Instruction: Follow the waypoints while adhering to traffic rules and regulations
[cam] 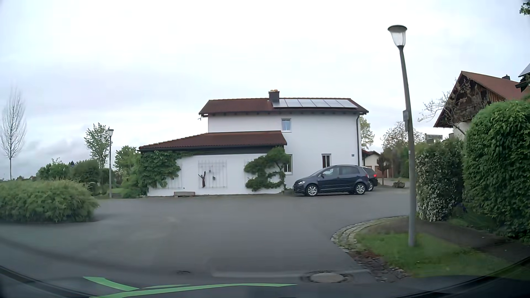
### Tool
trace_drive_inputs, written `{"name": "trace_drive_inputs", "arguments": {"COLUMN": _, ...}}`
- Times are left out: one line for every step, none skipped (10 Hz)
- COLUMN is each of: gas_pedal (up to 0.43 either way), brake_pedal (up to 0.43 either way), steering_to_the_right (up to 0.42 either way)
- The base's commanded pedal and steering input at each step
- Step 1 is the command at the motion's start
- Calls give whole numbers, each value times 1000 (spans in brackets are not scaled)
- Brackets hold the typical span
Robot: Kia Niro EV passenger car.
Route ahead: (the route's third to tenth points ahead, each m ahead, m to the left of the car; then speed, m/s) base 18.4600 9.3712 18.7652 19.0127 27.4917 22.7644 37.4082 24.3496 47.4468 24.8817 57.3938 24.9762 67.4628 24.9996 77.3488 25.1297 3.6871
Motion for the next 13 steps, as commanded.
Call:
{"name": "trace_drive_inputs", "arguments": {"gas_pedal": 0, "brake_pedal": 152, "steering_to_the_right": -5}}
{"name": "trace_drive_inputs", "arguments": {"gas_pedal": 0, "brake_pedal": 152, "steering_to_the_right": -5}}
{"name": "trace_drive_inputs", "arguments": {"gas_pedal": 0, "brake_pedal": 152, "steering_to_the_right": -5}}
{"name": "trace_drive_inputs", "arguments": {"gas_pedal": 0, "brake_pedal": 152, "steering_to_the_right": -3}}
{"name": "trace_drive_inputs", "arguments": {"gas_pedal": 0, "brake_pedal": 152, "steering_to_the_right": 1}}
{"name": "trace_drive_inputs", "arguments": {"gas_pedal": 0, "brake_pedal": 152, "steering_to_the_right": 1}}
{"name": "trace_drive_inputs", "arguments": {"gas_pedal": 0, "brake_pedal": 152, "steering_to_the_right": 1}}
{"name": "trace_drive_inputs", "arguments": {"gas_pedal": 0, "brake_pedal": 152, "steering_to_the_right": 1}}
{"name": "trace_drive_inputs", "arguments": {"gas_pedal": 0, "brake_pedal": 152, "steering_to_the_right": 1}}
{"name": "trace_drive_inputs", "arguments": {"gas_pedal": 0, "brake_pedal": 152, "steering_to_the_right": 1}}
{"name": "trace_drive_inputs", "arguments": {"gas_pedal": 0, "brake_pedal": 152, "steering_to_the_right": 0}}
{"name": "trace_drive_inputs", "arguments": {"gas_pedal": 0, "brake_pedal": 152, "steering_to_the_right": 0}}
{"name": "trace_drive_inputs", "arguments": {"gas_pedal": 0, "brake_pedal": 110, "steering_to_the_right": -3}}
